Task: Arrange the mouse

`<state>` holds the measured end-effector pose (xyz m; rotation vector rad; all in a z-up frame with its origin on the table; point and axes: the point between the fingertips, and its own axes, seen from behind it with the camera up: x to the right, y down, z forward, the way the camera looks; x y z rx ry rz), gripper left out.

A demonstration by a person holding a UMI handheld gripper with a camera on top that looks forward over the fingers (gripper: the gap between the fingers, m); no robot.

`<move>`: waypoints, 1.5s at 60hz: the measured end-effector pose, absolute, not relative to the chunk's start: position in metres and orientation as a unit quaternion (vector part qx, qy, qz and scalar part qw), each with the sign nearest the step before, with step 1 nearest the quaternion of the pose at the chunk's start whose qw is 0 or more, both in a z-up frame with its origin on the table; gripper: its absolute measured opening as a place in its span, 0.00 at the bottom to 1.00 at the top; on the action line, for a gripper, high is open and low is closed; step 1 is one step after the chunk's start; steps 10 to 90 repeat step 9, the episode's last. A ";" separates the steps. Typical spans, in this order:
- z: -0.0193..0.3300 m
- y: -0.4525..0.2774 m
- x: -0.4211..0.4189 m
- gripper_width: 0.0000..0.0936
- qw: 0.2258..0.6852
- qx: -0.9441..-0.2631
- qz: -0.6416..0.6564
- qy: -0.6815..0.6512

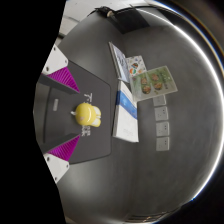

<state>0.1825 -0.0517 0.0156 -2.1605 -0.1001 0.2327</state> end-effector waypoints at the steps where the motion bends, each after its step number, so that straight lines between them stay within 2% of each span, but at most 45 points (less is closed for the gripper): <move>1: 0.018 -0.058 0.186 0.90 0.466 -0.879 0.095 -0.038; 9: 0.028 -0.119 0.224 0.89 0.472 -0.878 0.079 0.001; 90: 0.028 -0.119 0.224 0.89 0.472 -0.878 0.079 0.001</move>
